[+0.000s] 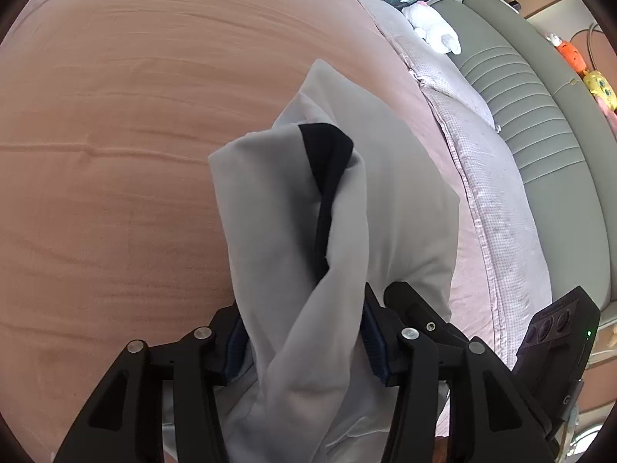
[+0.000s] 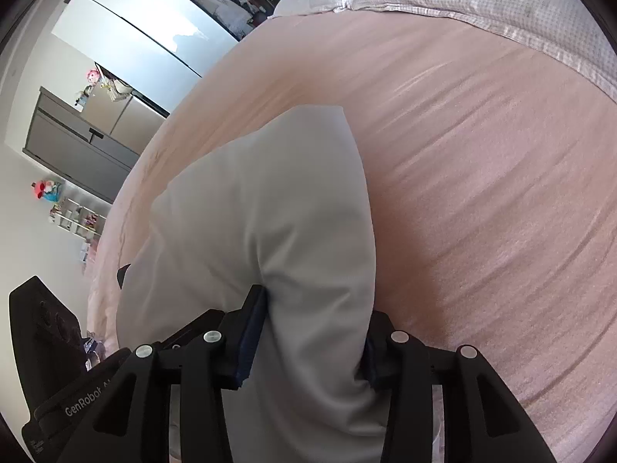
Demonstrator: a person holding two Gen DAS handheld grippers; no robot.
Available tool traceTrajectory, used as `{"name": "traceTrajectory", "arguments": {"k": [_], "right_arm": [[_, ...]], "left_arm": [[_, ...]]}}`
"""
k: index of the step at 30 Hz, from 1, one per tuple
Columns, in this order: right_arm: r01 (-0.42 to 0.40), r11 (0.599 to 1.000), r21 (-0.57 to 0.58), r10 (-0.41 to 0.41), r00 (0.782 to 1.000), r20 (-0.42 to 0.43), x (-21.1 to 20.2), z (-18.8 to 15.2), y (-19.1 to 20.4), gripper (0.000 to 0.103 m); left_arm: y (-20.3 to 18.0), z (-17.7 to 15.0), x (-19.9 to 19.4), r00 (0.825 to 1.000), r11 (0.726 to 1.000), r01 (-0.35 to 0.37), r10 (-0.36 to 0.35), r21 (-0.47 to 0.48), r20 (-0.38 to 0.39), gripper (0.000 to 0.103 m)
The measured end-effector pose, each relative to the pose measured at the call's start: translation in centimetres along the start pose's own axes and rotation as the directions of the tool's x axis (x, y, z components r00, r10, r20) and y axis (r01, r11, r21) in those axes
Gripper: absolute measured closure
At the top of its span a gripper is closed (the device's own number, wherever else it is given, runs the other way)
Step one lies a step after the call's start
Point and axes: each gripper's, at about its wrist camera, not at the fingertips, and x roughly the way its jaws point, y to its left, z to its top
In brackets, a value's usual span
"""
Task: Fold clothes
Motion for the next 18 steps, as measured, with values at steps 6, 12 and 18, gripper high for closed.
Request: {"name": "traceTrajectory", "arguments": {"k": [6, 12, 18], "right_arm": [[0.109, 0.993, -0.054, -0.109, 0.994, 0.009, -0.1, 0.0, 1.9, 0.038], [0.311, 0.945, -0.096, -0.309, 0.950, 0.044, -1.9, 0.0, 4.5, 0.030], [0.425, 0.891, -0.159, -0.415, 0.905, 0.092, -4.9, 0.2, 7.2, 0.029]], "left_arm": [[-0.1, 0.6, -1.8, 0.999, 0.999, -0.051, 0.051, 0.008, -0.001, 0.020], [-0.4, 0.5, -5.9, 0.994, 0.985, -0.094, 0.084, 0.144, 0.076, 0.016], [0.4, -0.3, -9.6, 0.969, 0.936, -0.231, 0.197, 0.264, 0.149, 0.016]]}}
